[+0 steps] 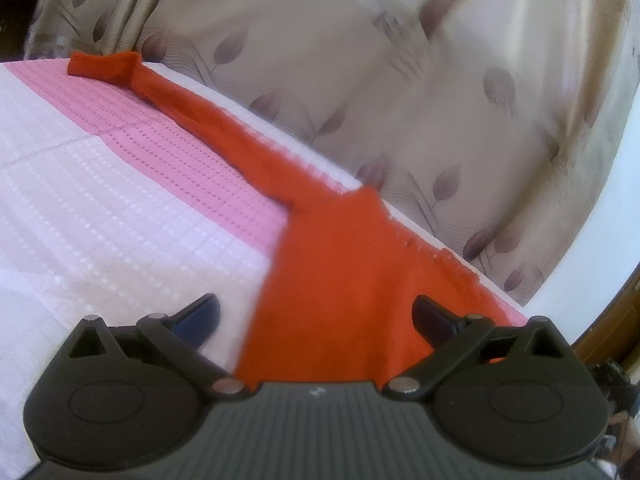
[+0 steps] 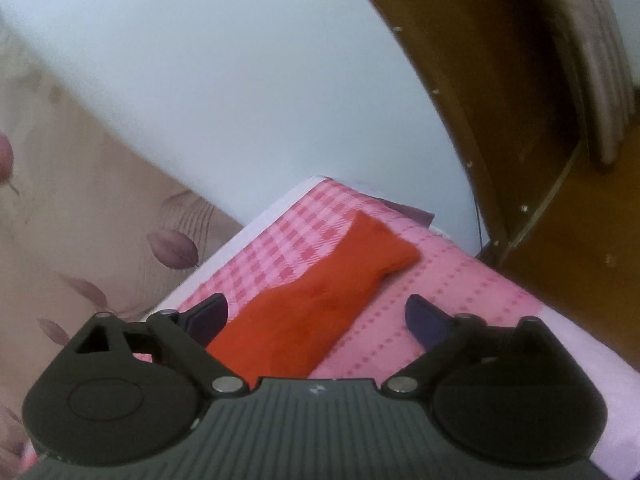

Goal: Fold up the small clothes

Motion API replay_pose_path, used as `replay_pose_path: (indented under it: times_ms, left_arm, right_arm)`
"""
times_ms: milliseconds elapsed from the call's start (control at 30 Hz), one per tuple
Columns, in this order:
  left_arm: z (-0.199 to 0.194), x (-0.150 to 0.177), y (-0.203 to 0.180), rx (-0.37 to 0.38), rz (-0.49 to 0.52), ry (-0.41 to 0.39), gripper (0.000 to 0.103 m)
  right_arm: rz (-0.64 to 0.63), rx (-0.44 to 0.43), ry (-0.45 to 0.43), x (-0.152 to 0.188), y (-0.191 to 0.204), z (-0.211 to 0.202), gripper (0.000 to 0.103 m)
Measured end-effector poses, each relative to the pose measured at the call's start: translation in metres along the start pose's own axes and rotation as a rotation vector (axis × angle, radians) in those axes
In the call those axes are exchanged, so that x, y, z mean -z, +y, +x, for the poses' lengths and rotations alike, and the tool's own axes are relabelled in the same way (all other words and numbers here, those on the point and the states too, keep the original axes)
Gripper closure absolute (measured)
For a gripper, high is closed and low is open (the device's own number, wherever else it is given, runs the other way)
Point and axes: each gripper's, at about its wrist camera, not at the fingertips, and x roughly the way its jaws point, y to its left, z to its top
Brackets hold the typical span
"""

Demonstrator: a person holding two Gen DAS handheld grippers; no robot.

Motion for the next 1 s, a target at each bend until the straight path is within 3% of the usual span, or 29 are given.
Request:
replay_pose_path:
  times_ms: [67,133,167,233,333,367,400,467,500,533,600,667,733,800,900,1000]
  left_arm:
    - [0.0,0.0,0.001,0.002,-0.001,0.0,0.0]
    - [0.0,0.0,0.001,0.004,-0.002,0.0,0.0]
    - [-0.001,0.0,0.002,0.006,-0.005,-0.001,0.0]
    - [-0.003,-0.001,0.003,0.015,-0.019,-0.003,0.0]
    - [-0.008,-0.015,0.017,0.084,-0.076,0.011,0.0]
    - [-0.009,-0.025,0.025,0.077,-0.09,0.005,0.0]
    - [-0.011,-0.037,0.034,0.046,-0.089,-0.023,0.0]
    - [-0.019,-0.063,0.056,-0.002,-0.075,-0.14,0.0]
    - [-0.022,-0.078,0.07,-0.029,-0.063,-0.202,0.0]
    - [-0.022,-0.095,0.084,-0.072,-0.04,-0.24,0.0]
    - [-0.016,-0.124,0.108,-0.161,0.044,-0.262,0.0]
    - [-0.002,-0.156,0.136,-0.19,0.086,-0.202,0.0]
    - [0.012,-0.187,0.17,-0.132,-0.053,-0.123,0.001]
    - [0.021,-0.211,0.198,-0.047,-0.246,-0.145,0.0]
    - [0.053,-0.236,0.229,0.056,-0.467,-0.028,0.0]
    - [0.086,-0.248,0.244,-0.021,-0.534,0.036,0.0]
  right_arm:
    - [-0.093,0.078,0.021,0.0,0.016,0.009,0.02]
    - [-0.15,0.139,0.042,0.002,0.024,0.016,0.068]
    - [-0.151,0.159,0.041,0.002,0.024,0.016,0.074]
    - [-0.108,0.182,0.037,0.0,0.015,0.01,0.096]
    - [-0.086,0.184,0.031,-0.001,0.007,0.005,0.098]
    - [-0.082,0.184,0.026,0.0,0.006,0.0,0.098]
    - [-0.068,0.156,0.02,0.001,0.004,-0.005,0.089]
    - [-0.019,0.092,-0.02,0.002,-0.005,-0.014,0.06]
    - [0.008,0.082,-0.056,0.004,-0.009,-0.024,0.036]
    - [0.034,0.078,-0.083,0.008,-0.014,-0.034,0.025]
    - [0.082,0.041,-0.084,0.015,-0.022,-0.047,0.025]
    - [0.095,0.03,-0.082,0.023,-0.024,-0.059,0.025]
    - [0.078,0.008,-0.089,0.031,-0.021,-0.068,0.018]
    - [0.041,0.016,-0.105,0.036,-0.013,-0.074,0.01]
    - [-0.04,0.053,-0.122,0.04,0.002,-0.075,0.004]
    - [-0.096,0.096,-0.096,0.041,0.014,-0.069,0.004]
